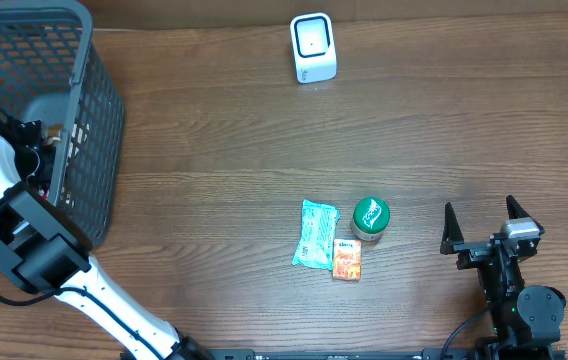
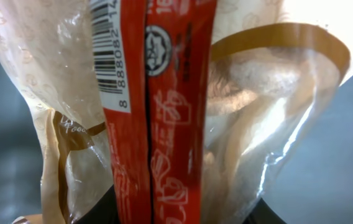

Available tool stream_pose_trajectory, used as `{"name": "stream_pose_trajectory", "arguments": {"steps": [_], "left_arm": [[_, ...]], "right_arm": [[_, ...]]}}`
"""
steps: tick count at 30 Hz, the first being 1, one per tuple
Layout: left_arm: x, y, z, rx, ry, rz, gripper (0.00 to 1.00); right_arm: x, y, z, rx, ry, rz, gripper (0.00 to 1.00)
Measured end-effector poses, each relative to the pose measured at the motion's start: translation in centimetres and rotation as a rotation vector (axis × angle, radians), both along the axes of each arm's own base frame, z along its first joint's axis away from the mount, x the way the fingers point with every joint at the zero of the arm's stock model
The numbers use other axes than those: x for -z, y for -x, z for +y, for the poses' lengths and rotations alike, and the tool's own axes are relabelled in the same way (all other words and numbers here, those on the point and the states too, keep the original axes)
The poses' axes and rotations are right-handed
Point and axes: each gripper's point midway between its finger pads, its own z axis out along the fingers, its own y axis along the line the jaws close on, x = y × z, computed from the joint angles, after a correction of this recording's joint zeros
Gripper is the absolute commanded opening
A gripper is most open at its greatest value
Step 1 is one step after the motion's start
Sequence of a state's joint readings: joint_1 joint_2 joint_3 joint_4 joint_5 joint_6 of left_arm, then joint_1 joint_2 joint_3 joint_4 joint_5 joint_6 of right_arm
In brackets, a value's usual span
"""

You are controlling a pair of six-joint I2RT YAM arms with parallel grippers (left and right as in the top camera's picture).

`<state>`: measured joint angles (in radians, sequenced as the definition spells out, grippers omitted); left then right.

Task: Scan the item barcode
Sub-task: 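Grasp the brown snack bag with red strip in the basket, left gripper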

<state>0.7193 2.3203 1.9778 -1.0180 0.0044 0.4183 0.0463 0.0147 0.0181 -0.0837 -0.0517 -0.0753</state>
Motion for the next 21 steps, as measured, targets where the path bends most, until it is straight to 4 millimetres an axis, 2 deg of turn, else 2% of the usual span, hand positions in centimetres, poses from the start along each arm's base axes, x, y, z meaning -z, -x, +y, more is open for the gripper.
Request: {"name": "stream_pose_trajectory", "arguments": {"steps": [3, 8, 16, 21], "left_arm": [[-1.0, -0.8, -0.5, -0.036, 0.035, -0.05, 0.06], [-5.2, -2.0, -1.9, -0.043, 0.041, -0.142, 0.04], [-14.7, -3.5, -5.2, -0.046, -0.017, -0.313, 0.04], [-21.9, -4.2, -9.5, 0.011, -0.079, -0.446, 0.06]], "right_arm": [[0.0, 0.0, 0.0, 0.0, 0.0, 0.0, 1.0], [0.0, 0.0, 0.0, 0.0, 0.0, -0.001, 1.0], [0.0, 0.0, 0.0, 0.001, 0.0, 0.0, 1.0], [0.0, 0.0, 0.0, 0.0, 0.0, 0.0, 1.0]]}}
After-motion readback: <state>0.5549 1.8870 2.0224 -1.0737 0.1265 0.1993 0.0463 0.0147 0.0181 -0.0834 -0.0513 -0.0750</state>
